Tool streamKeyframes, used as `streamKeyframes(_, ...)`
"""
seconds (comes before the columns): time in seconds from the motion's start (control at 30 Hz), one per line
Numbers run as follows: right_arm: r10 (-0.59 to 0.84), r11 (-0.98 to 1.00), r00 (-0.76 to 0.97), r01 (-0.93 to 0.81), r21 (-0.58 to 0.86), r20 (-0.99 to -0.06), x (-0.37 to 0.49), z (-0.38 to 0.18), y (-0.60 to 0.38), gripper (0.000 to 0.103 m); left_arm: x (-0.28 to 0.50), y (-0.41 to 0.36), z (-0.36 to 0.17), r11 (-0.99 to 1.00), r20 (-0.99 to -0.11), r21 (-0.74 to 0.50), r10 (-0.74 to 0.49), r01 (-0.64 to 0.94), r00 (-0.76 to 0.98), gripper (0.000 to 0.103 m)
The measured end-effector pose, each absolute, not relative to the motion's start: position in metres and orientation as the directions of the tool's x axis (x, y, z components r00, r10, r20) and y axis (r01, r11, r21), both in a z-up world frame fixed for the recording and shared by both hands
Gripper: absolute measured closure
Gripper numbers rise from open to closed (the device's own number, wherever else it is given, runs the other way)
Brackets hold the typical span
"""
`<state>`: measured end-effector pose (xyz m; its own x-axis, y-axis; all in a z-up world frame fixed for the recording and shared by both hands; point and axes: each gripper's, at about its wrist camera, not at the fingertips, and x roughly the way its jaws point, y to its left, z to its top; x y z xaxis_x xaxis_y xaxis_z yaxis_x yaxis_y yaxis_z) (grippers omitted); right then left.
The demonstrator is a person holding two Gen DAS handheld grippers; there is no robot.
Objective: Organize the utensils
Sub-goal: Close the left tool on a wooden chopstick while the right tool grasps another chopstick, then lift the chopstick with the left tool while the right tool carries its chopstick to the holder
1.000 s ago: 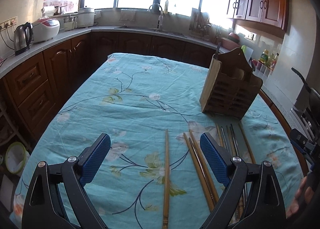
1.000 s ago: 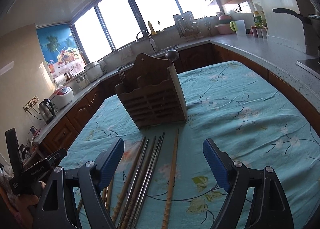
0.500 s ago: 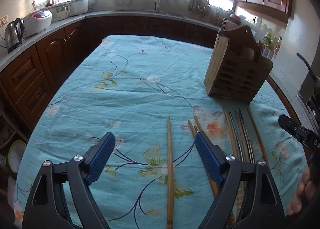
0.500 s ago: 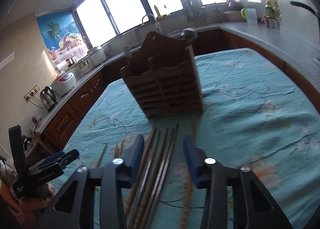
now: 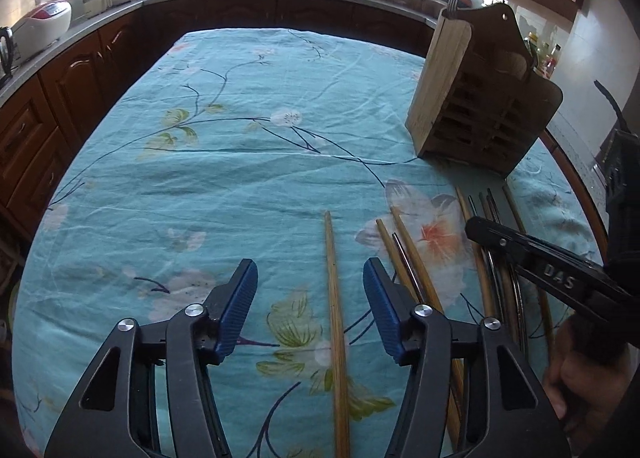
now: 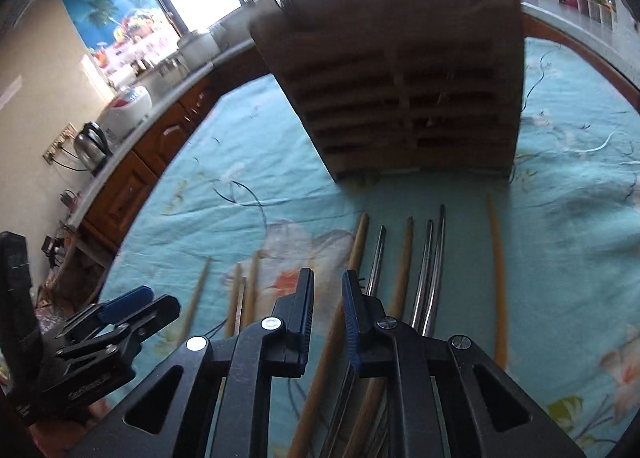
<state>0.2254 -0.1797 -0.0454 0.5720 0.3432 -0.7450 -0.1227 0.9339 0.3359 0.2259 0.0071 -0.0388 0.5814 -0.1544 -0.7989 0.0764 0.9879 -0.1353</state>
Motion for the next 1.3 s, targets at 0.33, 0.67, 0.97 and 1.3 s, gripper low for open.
streamKeyframes(0.33,0.261,0.965,0.567,-0.133,0.226,-0.782,0.251,-0.050,-0.164,0.092,0.245,-0.016,-0.049,0.989,-0.819,-0.058,-0.125,0.136,0.560,0.081)
streamKeyframes(0.67,0.278,0.960,0.574,-0.139,0.243,-0.770,0.246,-0.050,-0.164,0.097,0.242,-0.006,-0.046,0.985,-0.813,-0.113,-0.165,0.127,0.559,0.098)
streamKeyframes(0.97,0.363,0.928,0.628,-0.174,0.331,-0.689,0.207,-0.011,-0.179,0.098,0.213,0.015,0.000,0.965,-0.736,-0.230,-0.258,0.127,0.626,0.098)
streamKeyframes(1.3,0.391,0.904,0.728,-0.189,0.384,-0.563,0.167,0.054,-0.210,0.098,0.186,0.020,0.068,0.947,-0.613,-0.264,-0.311,0.183,0.727,0.098)
